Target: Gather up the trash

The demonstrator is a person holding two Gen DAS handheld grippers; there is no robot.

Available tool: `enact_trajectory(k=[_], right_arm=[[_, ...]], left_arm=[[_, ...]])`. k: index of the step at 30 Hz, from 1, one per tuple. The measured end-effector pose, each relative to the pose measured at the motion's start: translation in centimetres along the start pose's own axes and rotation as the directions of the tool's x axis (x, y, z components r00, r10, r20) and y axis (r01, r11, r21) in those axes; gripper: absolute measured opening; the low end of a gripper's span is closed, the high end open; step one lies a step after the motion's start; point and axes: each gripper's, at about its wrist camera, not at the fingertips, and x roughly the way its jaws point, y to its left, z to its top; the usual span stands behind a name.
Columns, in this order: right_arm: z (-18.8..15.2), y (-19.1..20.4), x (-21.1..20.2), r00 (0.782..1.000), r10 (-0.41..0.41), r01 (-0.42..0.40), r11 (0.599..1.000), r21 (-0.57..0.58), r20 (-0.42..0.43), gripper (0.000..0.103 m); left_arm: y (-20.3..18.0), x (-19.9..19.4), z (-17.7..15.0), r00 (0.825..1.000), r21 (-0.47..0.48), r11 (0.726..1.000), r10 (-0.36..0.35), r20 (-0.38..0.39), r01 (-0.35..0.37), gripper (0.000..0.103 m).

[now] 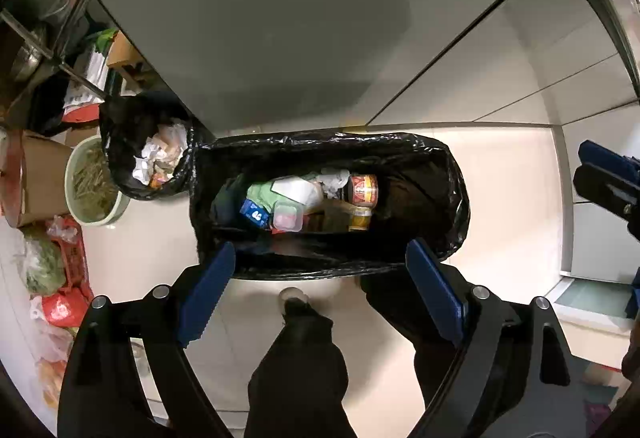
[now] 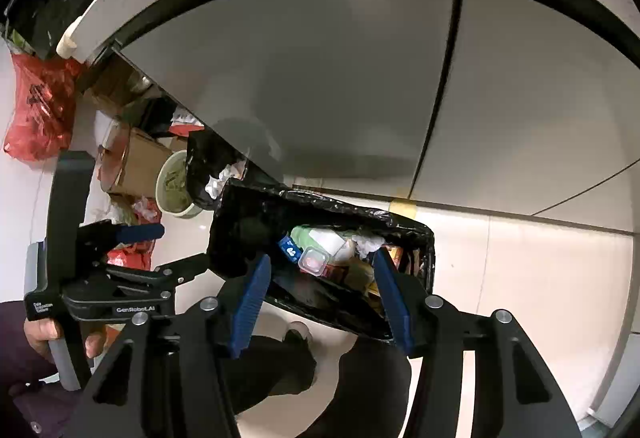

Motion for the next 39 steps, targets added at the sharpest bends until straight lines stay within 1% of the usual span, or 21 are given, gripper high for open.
enact_trajectory(k=[3, 5, 7, 9, 11, 13, 15, 17, 18, 20, 21, 24, 26, 30, 33, 34, 35, 36, 37, 38, 39], right_arm=[[0.4, 0.3, -1.2, 1.0, 0.008, -0.008, 1.0, 0.0, 0.013, 0.054], [0.9, 0.9, -3.2, 0.999, 0.026, -0.026, 1.0, -0.013, 0.03, 0.054], [1.6, 1.6, -5.5, 0.997, 0.045, -0.043, 0.998, -0.039, 0.057, 0.054], [2.9, 2.2, -8.9, 0.993, 0.073, -0.066, 0.995, -0.077, 0.098, 0.054], [4.6, 2.6, -12.2, 0.984, 0.096, -0.079, 0.991, -0.111, 0.152, 0.055], [6.9, 2.8, -15.4, 0.97, 0.092, -0.061, 0.988, -0.144, 0.224, 0.063], [9.5, 2.4, -17.7, 0.955, 0.075, -0.026, 0.985, -0.173, 0.287, 0.075], [13.4, 1.4, -19.2, 0.939, 0.049, 0.031, 0.974, -0.226, 0.339, 0.08], [15.4, 0.9, -19.2, 0.939, 0.029, 0.07, 0.96, -0.27, 0.344, 0.085], [18.5, 0.4, -18.2, 0.952, 0.008, 0.11, 0.922, -0.371, 0.305, 0.092], [19.9, 0.2, -17.5, 0.961, -0.005, 0.127, 0.896, -0.425, 0.276, 0.092], [23.6, -0.8, -14.5, 0.98, -0.037, 0.152, 0.779, -0.608, 0.197, 0.093], [24.9, -1.5, -12.7, 0.993, -0.021, 0.097, 0.733, -0.674, 0.119, 0.094], [27.2, -1.9, -9.6, 0.999, 0.033, -0.022, 0.679, -0.734, 0.001, 0.094], [28.4, -1.5, -7.5, 0.997, 0.017, -0.066, 0.63, -0.774, -0.07, 0.094], [28.4, -1.2, -7.0, 0.997, -0.001, -0.059, 0.612, -0.789, -0.076, 0.097], [28.3, -1.0, -6.4, 0.997, -0.02, -0.045, 0.581, -0.812, -0.07, 0.099], [28.6, -1.0, -6.2, 0.996, -0.001, -0.075, 0.587, -0.806, -0.093, 0.099], [28.9, -1.1, -6.2, 0.995, 0.004, -0.083, 0.601, -0.795, -0.101, 0.098], [29.0, -1.1, -6.3, 0.996, 0.005, -0.078, 0.606, -0.791, -0.094, 0.094], [29.1, -1.2, -6.5, 0.996, 0.011, -0.074, 0.617, -0.783, -0.086, 0.084]], left_arm=[[-0.2, -1.2, 0.0, 1.0, 0.019, 1.0, 0.014, 0.009, -0.014, 0.085], [-0.5, -2.5, 0.0, 1.0, 0.033, 0.999, 0.018, 0.018, -0.019, 0.085], [-1.1, -4.6, 0.1, 0.999, 0.052, 0.998, 0.016, 0.041, -0.018, 0.085], [-1.6, -7.0, 0.4, 0.997, 0.069, 0.997, 0.014, 0.073, -0.019, 0.085], [-2.1, -9.9, 1.0, 0.992, 0.085, 0.996, 0.016, 0.123, -0.027, 0.085], [-2.7, -12.9, 1.9, 0.983, 0.096, 0.995, 0.008, 0.184, -0.026, 0.085], [-3.4, -16.0, 3.2, 0.968, 0.099, 0.995, 0.008, 0.251, -0.034, 0.085], [-4.1, -18.1, 5.0, 0.953, 0.088, 0.995, 0.012, 0.303, -0.041, 0.085], [-4.4, -19.1, 6.0, 0.945, 0.073, 0.996, 0.015, 0.328, -0.041, 0.085], [-4.8, -20.5, 7.9, 0.929, 0.037, 0.999, 0.019, 0.37, -0.035, 0.085], [-5.0, -21.0, 8.7, 0.922, 0.014, 0.999, 0.024, 0.387, -0.032, 0.085], [-5.7, -21.6, 10.6, 0.907, -0.062, 0.998, 0.054, 0.417, -0.031, 0.085], [-6.2, -21.5, 11.5, 0.905, -0.103, 0.994, 0.076, 0.42, -0.035, 0.085], [-7.1, -21.1, 12.5, 0.905, -0.172, 0.984, 0.107, 0.413, -0.038, 0.085], [-7.9, -21.0, 12.9, 0.905, -0.194, 0.979, 0.136, 0.403, -0.061, 0.085], [-8.0, -21.0, 12.9, 0.904, -0.201, 0.977, 0.149, 0.401, -0.072, 0.085], [-8.0, -21.0, 13.0, 0.903, -0.206, 0.975, 0.156, 0.4, -0.077, 0.085], [-8.1, -21.0, 13.3, 0.902, -0.215, 0.973, 0.164, 0.399, -0.082, 0.085], [-8.3, -21.0, 13.4, 0.901, -0.222, 0.971, 0.169, 0.399, -0.084, 0.085], [-8.3, -21.2, 13.5, 0.899, -0.231, 0.97, 0.17, 0.403, -0.079, 0.085], [-8.2, -21.4, 13.6, 0.896, -0.238, 0.969, 0.169, 0.41, -0.074, 0.085]])
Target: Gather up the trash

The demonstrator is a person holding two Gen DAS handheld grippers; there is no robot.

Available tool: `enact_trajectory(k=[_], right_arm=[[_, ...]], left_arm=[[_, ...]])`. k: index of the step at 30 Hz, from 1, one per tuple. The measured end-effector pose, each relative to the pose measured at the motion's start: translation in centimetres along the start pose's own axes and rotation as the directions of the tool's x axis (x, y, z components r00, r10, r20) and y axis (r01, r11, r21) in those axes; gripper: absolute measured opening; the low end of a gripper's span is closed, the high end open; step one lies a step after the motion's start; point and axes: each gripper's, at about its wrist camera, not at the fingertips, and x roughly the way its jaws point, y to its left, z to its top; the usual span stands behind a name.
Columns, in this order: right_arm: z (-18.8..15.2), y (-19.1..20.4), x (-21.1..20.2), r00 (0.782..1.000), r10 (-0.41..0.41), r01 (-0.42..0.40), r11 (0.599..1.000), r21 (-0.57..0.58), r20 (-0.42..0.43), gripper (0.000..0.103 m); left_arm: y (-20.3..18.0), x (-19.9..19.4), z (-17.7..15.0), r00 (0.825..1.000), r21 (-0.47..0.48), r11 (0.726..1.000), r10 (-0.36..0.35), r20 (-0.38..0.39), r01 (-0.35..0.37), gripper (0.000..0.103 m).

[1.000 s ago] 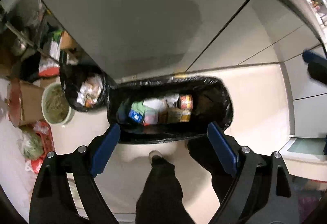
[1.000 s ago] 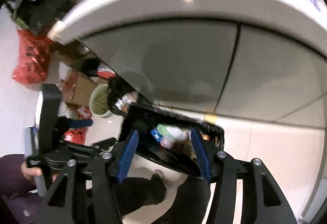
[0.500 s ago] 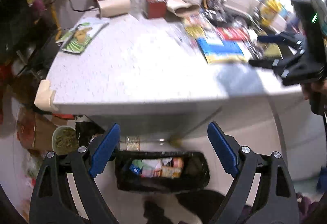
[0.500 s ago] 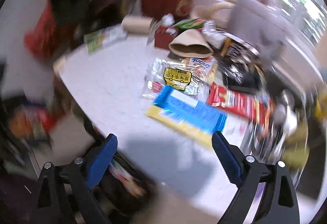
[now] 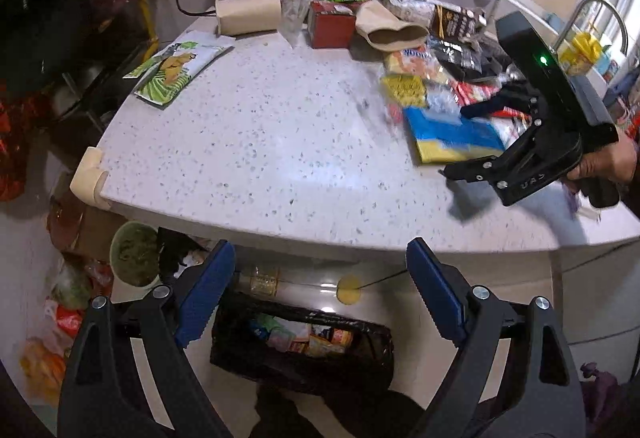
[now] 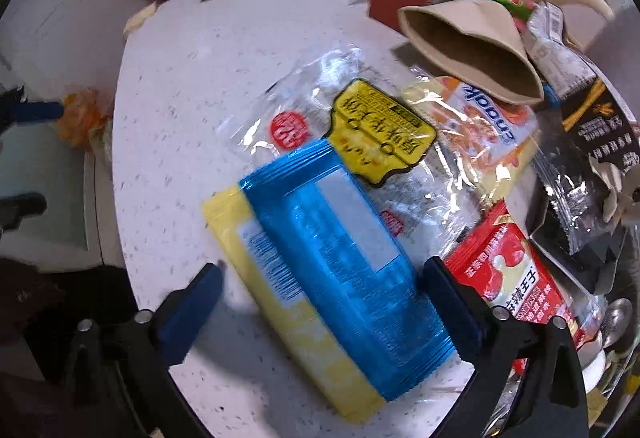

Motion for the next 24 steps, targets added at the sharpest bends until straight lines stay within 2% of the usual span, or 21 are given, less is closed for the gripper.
enact_trajectory(k=[1, 2, 3, 8, 13, 16, 17, 18, 21, 24], right_arm=[[0.0, -0.3, -0.2, 1.0, -0.007, 0.007, 1.0, 0.018, 0.004, 0.079], [-0.1, -0.5, -0.4, 1.0, -0.015, 0.015, 0.999, 0.044, 0.008, 0.07], [-0.2, -0.6, -0.5, 0.999, -0.033, 0.033, 0.997, 0.072, 0.005, 0.068], [-0.7, 0.1, -1.0, 0.995, -0.095, 0.091, 0.984, 0.154, 0.015, 0.065], [-1.9, 0.4, -2.6, 0.996, -0.073, 0.052, 0.951, 0.306, 0.056, 0.064], [-2.7, 0.5, -4.1, 0.993, -0.06, 0.015, 0.92, 0.391, 0.103, 0.063], [-2.7, 0.6, -4.5, 0.991, -0.061, 0.006, 0.908, 0.418, 0.117, 0.055], [-2.7, 0.8, -4.9, 0.99, -0.051, -0.014, 0.892, 0.452, 0.131, 0.024], [-2.8, 1.2, -5.7, 0.985, -0.057, -0.039, 0.844, 0.536, 0.162, 0.021], [-2.4, 2.3, -5.3, 0.986, -0.093, -0.005, 0.817, 0.577, 0.14, 0.019]], left_arm=[[0.0, 0.0, 0.2, 1.0, -0.003, 1.0, 0.001, 0.005, -0.001, 0.085], [0.2, 0.1, 0.5, 1.0, -0.004, 1.0, 0.006, 0.011, -0.006, 0.085], [0.3, 0.2, 0.8, 1.0, -0.004, 1.0, 0.007, 0.014, -0.007, 0.085], [1.0, 0.3, 2.5, 0.999, 0.011, 1.0, 0.006, 0.05, -0.006, 0.085], [3.3, 0.4, 4.6, 0.994, 0.088, 0.994, 0.053, 0.095, -0.061, 0.085], [6.2, 1.4, 7.3, 0.987, 0.13, 0.985, 0.1, 0.126, -0.117, 0.085], [7.5, 2.1, 8.7, 0.985, 0.147, 0.98, 0.119, 0.127, -0.137, 0.085], [8.7, 2.8, 10.1, 0.983, 0.165, 0.974, 0.133, 0.129, -0.154, 0.085], [11.3, 5.2, 13.8, 0.975, 0.237, 0.95, 0.172, 0.141, -0.202, 0.085], [12.9, 8.0, 16.2, 0.977, 0.303, 0.93, 0.182, 0.114, -0.209, 0.085]])
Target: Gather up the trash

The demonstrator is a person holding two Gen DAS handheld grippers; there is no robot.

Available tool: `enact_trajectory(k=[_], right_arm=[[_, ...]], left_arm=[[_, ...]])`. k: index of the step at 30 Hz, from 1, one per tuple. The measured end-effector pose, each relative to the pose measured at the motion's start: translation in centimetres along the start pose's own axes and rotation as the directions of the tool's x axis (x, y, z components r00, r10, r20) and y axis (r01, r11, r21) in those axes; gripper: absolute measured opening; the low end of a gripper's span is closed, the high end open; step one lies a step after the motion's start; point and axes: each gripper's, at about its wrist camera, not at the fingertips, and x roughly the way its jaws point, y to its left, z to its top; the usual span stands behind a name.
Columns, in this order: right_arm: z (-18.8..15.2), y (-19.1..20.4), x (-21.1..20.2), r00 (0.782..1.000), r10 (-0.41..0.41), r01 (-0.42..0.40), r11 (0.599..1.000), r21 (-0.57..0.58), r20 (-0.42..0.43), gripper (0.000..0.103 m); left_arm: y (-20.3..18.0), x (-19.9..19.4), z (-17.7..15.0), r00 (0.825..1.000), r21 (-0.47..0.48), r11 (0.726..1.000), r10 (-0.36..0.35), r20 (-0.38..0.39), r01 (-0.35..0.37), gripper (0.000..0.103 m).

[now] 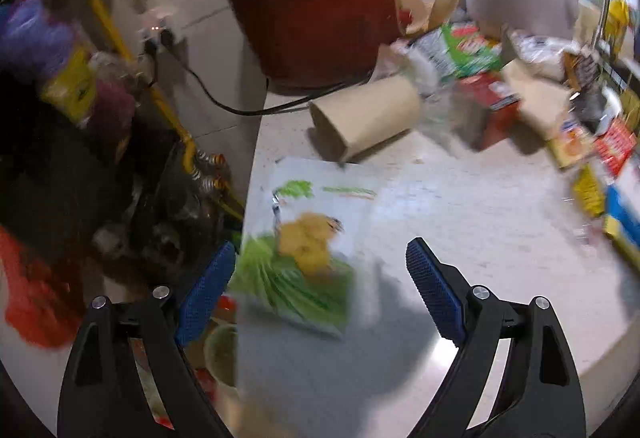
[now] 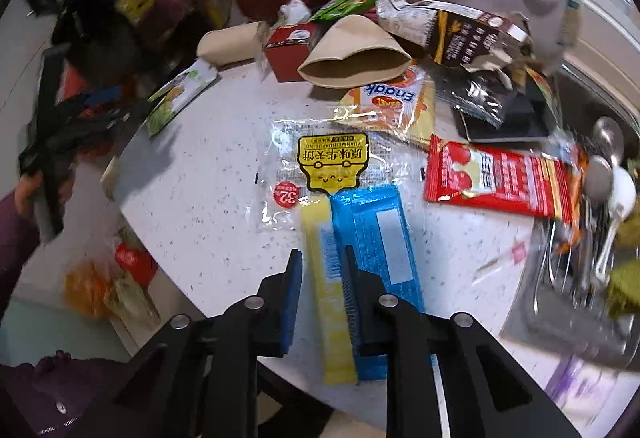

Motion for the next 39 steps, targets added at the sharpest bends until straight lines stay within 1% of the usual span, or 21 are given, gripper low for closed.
enact_trajectory(k=[6, 7, 9, 11, 12, 13, 15, 16, 17, 21, 23, 24, 26, 29, 33, 34, 35, 36, 37, 38, 39], right_arm=[[-0.4, 0.6, 1.1, 0.999, -0.051, 0.05, 0.992, 0.118, 0.006, 0.019], [-0.6, 0.7, 1.1, 0.998, -0.055, 0.054, 0.991, 0.123, 0.004, 0.024], [-1.0, 1.2, 1.0, 0.997, -0.082, 0.082, 0.99, 0.113, -0.007, 0.045], [-1.4, 1.2, 0.8, 0.996, -0.092, 0.092, 0.988, 0.126, -0.005, 0.05], [-1.4, 1.0, 0.7, 0.996, -0.085, 0.083, 0.984, 0.157, 0.005, 0.054], [-1.4, 0.7, 0.5, 0.997, -0.08, 0.076, 0.98, 0.182, 0.016, 0.056], [-1.0, 0.3, 0.2, 0.996, -0.079, 0.068, 0.971, 0.229, 0.039, 0.061], [-0.4, 0.2, 0.1, 0.995, -0.09, 0.075, 0.968, 0.241, 0.049, 0.063], [0.3, 0.1, 0.1, 0.994, -0.1, 0.084, 0.967, 0.24, 0.054, 0.065], [5.3, 0.3, 0.8, 0.992, -0.095, 0.077, 0.978, 0.192, 0.085, 0.065], [7.7, 0.1, 1.2, 0.993, -0.06, 0.04, 0.98, 0.197, 0.101, 0.065], [9.4, -0.4, 1.6, 0.993, -0.011, -0.015, 0.974, 0.227, 0.113, 0.067], [11.4, -1.4, 2.6, 0.989, 0.069, -0.107, 0.946, 0.306, 0.133, 0.07], [12.9, -3.4, 4.9, 0.969, 0.18, -0.24, 0.854, 0.461, 0.17, 0.072], [13.6, -4.9, 7.9, 0.96, 0.213, -0.28, 0.767, 0.577, 0.183, 0.084], [13.8, -5.3, 8.4, 0.955, 0.221, -0.297, 0.742, 0.601, 0.199, 0.088], [14.0, -5.5, 8.7, 0.945, 0.234, -0.327, 0.715, 0.618, 0.229, 0.096], [14.3, -5.8, 8.9, 0.937, 0.237, -0.35, 0.688, 0.636, 0.258, 0.099], [14.6, -5.8, 9.0, 0.936, 0.232, -0.35, 0.682, 0.642, 0.265, 0.099], [14.8, -5.6, 8.8, 0.933, 0.229, -0.357, 0.694, 0.625, 0.279, 0.083], [15.0, -5.1, 8.7, 0.935, 0.221, -0.348, 0.728, 0.59, 0.278, 0.021]], left_arm=[[0.1, 6.2, 0.9, 0.99, 0.102, 0.991, -0.079, -0.117, 0.091, 0.088], [0.3, 6.0, 0.9, 0.993, 0.093, 0.99, -0.095, -0.068, 0.101, 0.089], [0.2, 6.6, 1.3, 0.995, 0.097, 0.991, -0.089, -0.04, 0.093, 0.091], [0.7, 7.4, 1.5, 0.985, 0.023, 0.986, -0.164, -0.057, 0.166, 0.091], [1.1, 7.9, 1.5, 0.972, -0.034, 0.974, -0.224, -0.069, 0.222, 0.086], [1.3, 7.9, 1.5, 0.971, -0.073, 0.971, -0.234, -0.058, 0.23, 0.065], [0.4, 7.2, 1.6, 0.972, -0.047, 0.972, -0.231, -0.046, 0.229, 0.035], [-0.2, 7.0, 1.5, 0.97, -0.031, 0.97, -0.241, -0.045, 0.24, 0.007], [-1.2, 6.6, 1.4, 0.967, -0.006, 0.968, -0.25, -0.05, 0.25, 0.007], [-4.1, 4.6, 0.0, 0.983, 0.052, 0.982, -0.18, -0.032, 0.181, 0.005], [-4.9, 3.7, -0.7, 0.987, 0.053, 0.986, -0.159, -0.021, 0.16, 0.005], [-5.1, 3.1, -1.0, 0.99, 0.052, 0.988, -0.144, -0.011, 0.144, 0.005], [-5.5, 2.2, -1.3, 0.991, 0.036, 0.99, -0.137, -0.007, 0.137, 0.005], [-5.7, 0.8, -1.6, 0.991, 0.016, 0.991, -0.132, -0.001, 0.132, 0.005], [-5.6, 0.2, -1.9, 0.991, -0.008, 0.991, -0.136, -0.003, 0.136, 0.005], [-5.6, 0.3, -1.8, 0.991, -0.011, 0.991, -0.134, -0.005, 0.134, 0.005], [-5.6, 0.3, -1.8, 0.991, -0.015, 0.991, -0.13, -0.005, 0.13, 0.005], [-5.5, 0.4, -1.7, 0.992, -0.024, 0.992, -0.128, -0.006, 0.127, 0.005], [-5.6, 0.5, -1.8, 0.992, -0.031, 0.991, -0.128, -0.008, 0.128, 0.005], [-5.4, 0.6, -1.6, 0.991, -0.046, 0.99, -0.131, -0.012, 0.131, 0.005], [-5.4, 0.6, -1.5, 0.991, -0.057, 0.989, -0.134, -0.014, 0.133, 0.005]])
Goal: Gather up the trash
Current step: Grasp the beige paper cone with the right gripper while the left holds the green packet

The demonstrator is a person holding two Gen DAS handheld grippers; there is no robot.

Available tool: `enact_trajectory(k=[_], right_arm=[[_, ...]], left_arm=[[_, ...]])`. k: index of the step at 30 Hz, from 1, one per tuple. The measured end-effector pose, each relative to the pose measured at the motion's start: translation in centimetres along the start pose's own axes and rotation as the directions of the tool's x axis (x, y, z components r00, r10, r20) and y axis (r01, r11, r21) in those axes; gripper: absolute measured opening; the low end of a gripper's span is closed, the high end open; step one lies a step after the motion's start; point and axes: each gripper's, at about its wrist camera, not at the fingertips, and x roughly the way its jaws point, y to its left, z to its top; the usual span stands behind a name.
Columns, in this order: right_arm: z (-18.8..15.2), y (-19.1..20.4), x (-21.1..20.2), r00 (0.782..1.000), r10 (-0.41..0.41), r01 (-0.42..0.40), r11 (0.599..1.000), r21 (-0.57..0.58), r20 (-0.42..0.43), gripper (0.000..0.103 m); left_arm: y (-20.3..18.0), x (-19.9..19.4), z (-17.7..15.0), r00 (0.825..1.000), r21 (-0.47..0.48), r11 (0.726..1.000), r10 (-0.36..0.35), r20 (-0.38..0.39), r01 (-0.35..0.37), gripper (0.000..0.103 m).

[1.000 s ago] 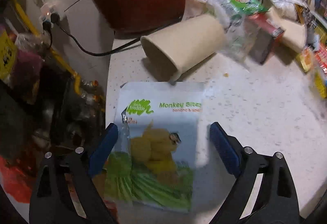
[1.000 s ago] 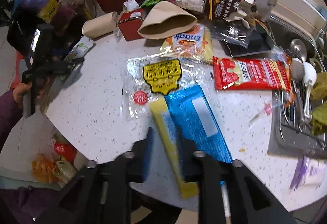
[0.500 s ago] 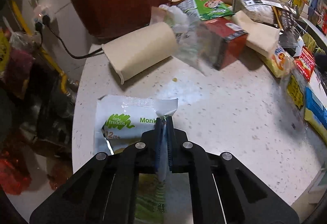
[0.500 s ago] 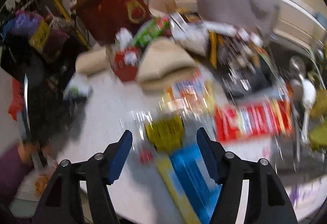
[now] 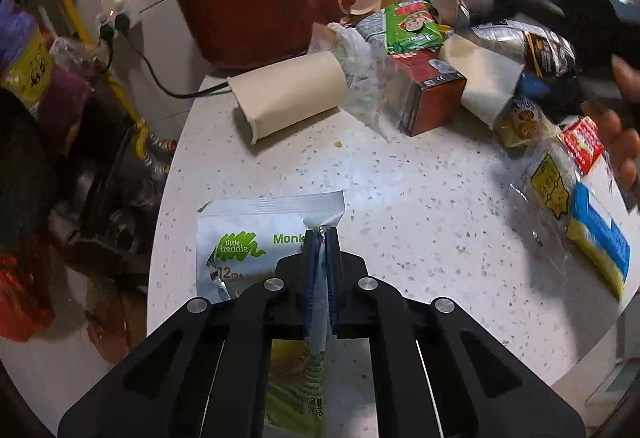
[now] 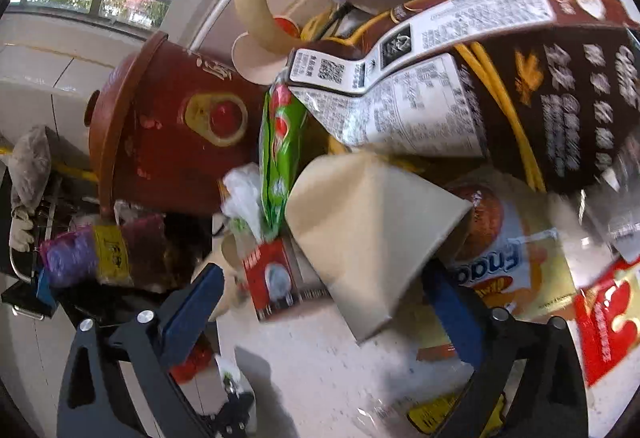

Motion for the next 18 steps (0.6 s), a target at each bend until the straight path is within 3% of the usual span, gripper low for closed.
enact_trajectory(k=[1, 2, 7, 10, 13, 18], right_arm=[[-0.2, 0.3, 0.4, 0.998, -0.054, 0.053, 0.998, -0.025, -0.02, 0.008], [-0.6, 0.1, 0.6, 0.998, -0.051, 0.05, 0.998, -0.03, -0.038, 0.003], [-2.4, -0.8, -1.2, 0.999, -0.051, 0.052, 0.997, -0.054, 0.017, 0.003], [-4.1, 0.3, -4.3, 0.997, -0.044, 0.053, 0.985, -0.163, 0.059, 0.003], [-5.9, 1.7, -7.1, 0.992, -0.084, 0.107, 0.952, -0.287, 0.091, 0.003], [-11.3, 4.0, -14.0, 0.987, -0.049, 0.118, 0.866, -0.487, 0.153, 0.003]], left_arm=[[-0.2, 0.0, 0.2, 1.0, -0.004, 1.0, 0.0, 0.002, 0.0, 0.005], [-0.2, 0.0, 0.3, 1.0, -0.006, 1.0, 0.003, 0.005, -0.003, 0.005], [-1.2, -0.8, 0.6, 1.0, -0.01, 1.0, 0.003, 0.025, -0.003, 0.005], [-1.9, -1.9, 0.8, 0.999, -0.037, 0.999, -0.013, 0.042, 0.014, 0.005], [-2.5, -3.5, 1.2, 0.997, -0.092, 0.994, -0.048, 0.064, 0.054, 0.005], [-3.7, -8.8, -0.7, 0.989, -0.15, 0.984, -0.079, 0.125, 0.097, 0.005]])
